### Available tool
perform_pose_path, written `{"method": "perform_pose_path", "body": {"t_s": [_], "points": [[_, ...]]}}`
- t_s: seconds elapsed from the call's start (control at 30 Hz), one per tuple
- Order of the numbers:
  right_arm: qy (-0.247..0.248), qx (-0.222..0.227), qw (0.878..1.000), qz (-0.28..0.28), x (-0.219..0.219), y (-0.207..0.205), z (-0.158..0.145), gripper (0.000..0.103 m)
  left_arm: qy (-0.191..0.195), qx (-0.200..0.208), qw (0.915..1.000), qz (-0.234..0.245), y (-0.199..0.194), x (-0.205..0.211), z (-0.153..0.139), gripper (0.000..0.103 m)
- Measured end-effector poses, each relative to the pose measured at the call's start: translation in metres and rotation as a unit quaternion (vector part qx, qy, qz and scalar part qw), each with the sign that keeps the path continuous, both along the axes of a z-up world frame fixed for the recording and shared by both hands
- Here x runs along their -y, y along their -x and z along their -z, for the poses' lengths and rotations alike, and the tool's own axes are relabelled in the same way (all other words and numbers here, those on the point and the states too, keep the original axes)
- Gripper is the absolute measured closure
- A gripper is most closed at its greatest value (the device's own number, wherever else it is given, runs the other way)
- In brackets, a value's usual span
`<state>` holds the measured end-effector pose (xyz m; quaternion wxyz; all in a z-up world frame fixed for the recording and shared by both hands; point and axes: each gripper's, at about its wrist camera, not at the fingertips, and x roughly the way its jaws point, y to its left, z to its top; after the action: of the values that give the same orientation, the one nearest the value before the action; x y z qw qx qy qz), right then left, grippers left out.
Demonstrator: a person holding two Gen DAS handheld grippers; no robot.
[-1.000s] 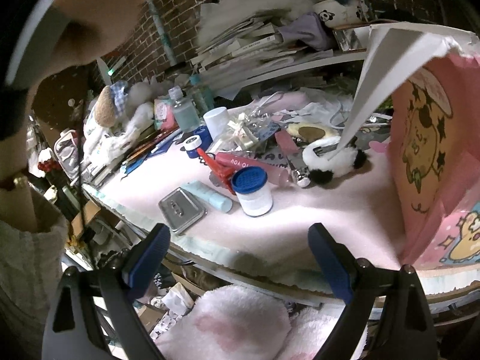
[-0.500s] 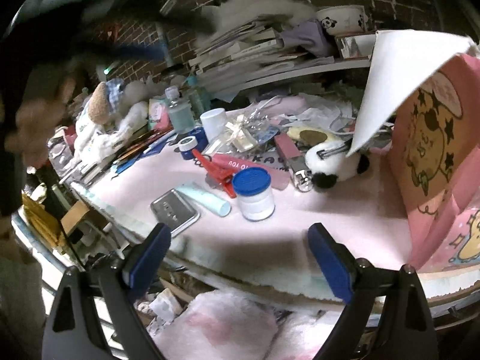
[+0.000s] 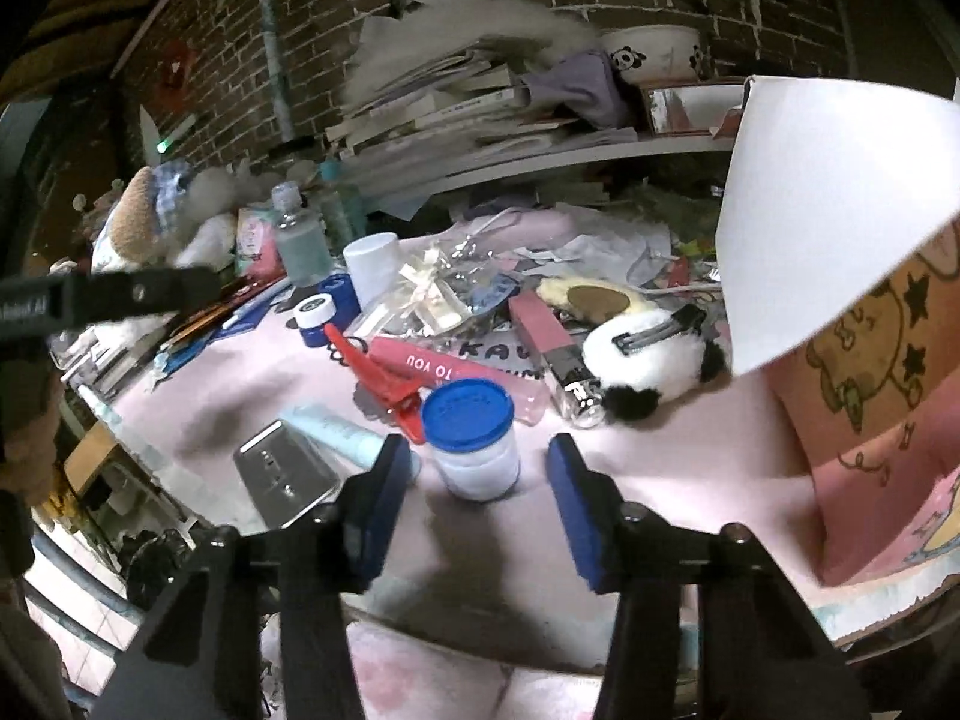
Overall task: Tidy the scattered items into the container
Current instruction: 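Grasp the blue-lidded jar with the right tool and drop it into the box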
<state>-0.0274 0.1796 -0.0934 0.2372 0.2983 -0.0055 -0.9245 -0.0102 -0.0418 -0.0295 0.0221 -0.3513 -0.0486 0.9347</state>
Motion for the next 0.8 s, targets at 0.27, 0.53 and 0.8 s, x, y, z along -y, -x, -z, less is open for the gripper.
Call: {"method": "perform_pose_path", "body": {"t_s": [0.27, 0.53, 0.8], "points": [[-0.02, -0.007, 1.0, 0.004, 0.007, 0.004, -0.001, 0.077, -0.02, 0.007, 0.9998, -0.002, 0.0, 0.008, 0.01, 0.02], [-0.021, -0.045, 0.998, -0.023, 0.019, -0.007, -0.027, 0.078, -0.02, 0.009, 0.9996, -0.018, -0.005, 0.016, 0.011, 0.02], [-0.017, -0.085, 0.995, -0.044, 0.011, -0.006, -0.095, 0.078, -0.028, 0.006, 0.9994, -0.017, -0.008, 0.019, 0.01, 0.02]]}}
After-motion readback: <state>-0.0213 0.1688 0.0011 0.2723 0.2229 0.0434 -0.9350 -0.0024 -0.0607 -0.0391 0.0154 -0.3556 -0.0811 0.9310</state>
